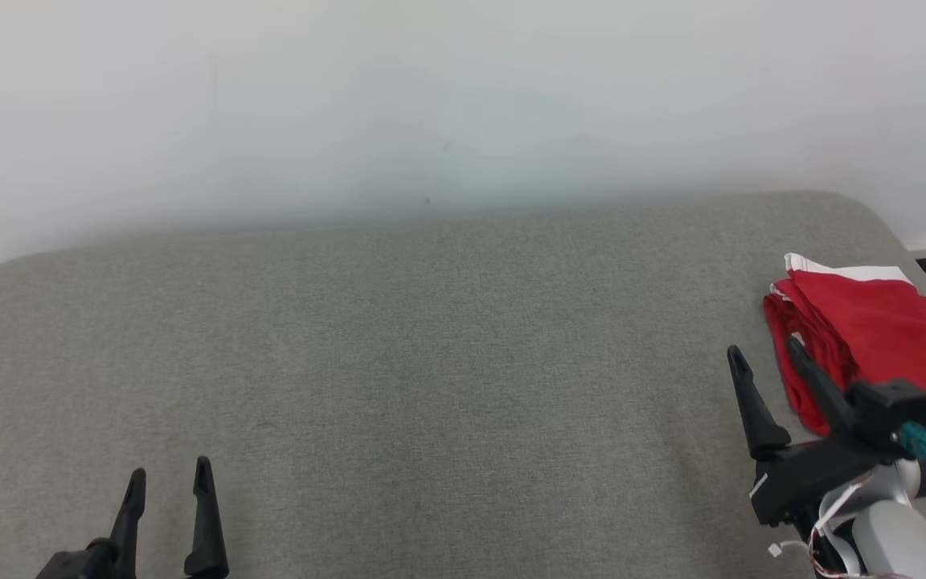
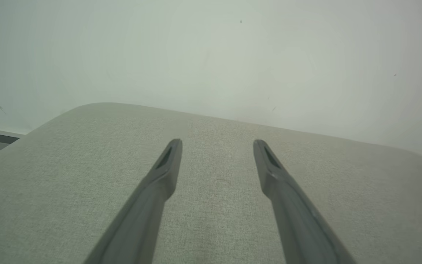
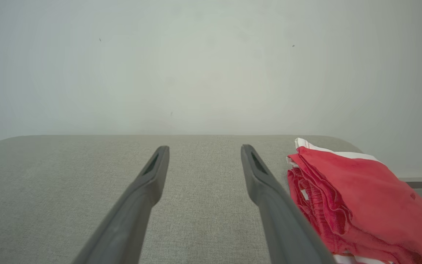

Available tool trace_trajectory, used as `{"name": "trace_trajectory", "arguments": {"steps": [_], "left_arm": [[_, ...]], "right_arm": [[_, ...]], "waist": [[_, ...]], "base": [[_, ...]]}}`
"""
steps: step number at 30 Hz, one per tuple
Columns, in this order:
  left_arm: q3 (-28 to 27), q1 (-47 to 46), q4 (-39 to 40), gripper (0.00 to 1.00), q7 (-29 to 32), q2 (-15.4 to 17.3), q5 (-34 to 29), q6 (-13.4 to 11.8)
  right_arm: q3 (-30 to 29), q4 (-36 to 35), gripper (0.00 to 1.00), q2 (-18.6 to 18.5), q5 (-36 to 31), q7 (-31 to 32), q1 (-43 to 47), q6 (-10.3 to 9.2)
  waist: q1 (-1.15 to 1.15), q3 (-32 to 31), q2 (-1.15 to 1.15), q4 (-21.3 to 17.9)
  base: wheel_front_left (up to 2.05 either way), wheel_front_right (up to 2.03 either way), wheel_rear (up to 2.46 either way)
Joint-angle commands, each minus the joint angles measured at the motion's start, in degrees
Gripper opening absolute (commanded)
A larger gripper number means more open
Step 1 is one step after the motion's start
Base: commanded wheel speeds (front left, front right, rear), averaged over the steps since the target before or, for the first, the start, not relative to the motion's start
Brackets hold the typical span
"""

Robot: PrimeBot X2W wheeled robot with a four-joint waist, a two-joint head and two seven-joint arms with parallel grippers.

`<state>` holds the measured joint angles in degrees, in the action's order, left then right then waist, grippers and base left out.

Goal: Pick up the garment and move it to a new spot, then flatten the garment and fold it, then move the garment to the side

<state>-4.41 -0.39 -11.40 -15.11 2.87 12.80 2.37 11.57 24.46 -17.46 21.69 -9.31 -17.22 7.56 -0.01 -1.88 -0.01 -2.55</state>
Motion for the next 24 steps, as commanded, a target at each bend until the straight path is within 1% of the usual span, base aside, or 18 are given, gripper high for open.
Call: {"name": "trace_trajectory", "arguments": {"steps": [1, 8, 15, 24], "left_arm": [[-0.26, 0.93, -0.24, 1.00, 0.00, 0.04, -0.57, 0.08], [-1.36, 1.32, -2.01, 1.00, 0.01, 0.04, -2.07, 1.10], [-1.10, 1.03, -3.09, 1.00, 0.01, 0.04, -2.00, 1.17], [-0.27, 0.30, -3.22, 1.00, 0.00, 0.05, -1.83, 0.97]], "right_arm": [[-0.34, -0.25, 1.00, 0.39, 0.28, -0.60, 0.94, -0.17], [-1.74, 0.01, 1.00, 2.04, 0.49, -3.34, 4.19, -0.17], [-1.78, 1.01, 1.00, 2.42, -0.59, -4.01, 5.70, -0.17], [-2.71, 1.40, 1.00, 3.18, 0.15, -4.51, 6.09, -0.17]], "waist": [[0.01, -0.54, 0.01, 0.56], [0.01, -0.97, 0.01, 0.99], [0.01, -1.03, 0.01, 0.97], [0.01, -0.51, 0.01, 0.60]], "base": [[0.00, 0.00, 0.00], [0.00, 0.00, 0.00], [0.00, 0.00, 0.00], [0.00, 0.00, 0.00]]}}
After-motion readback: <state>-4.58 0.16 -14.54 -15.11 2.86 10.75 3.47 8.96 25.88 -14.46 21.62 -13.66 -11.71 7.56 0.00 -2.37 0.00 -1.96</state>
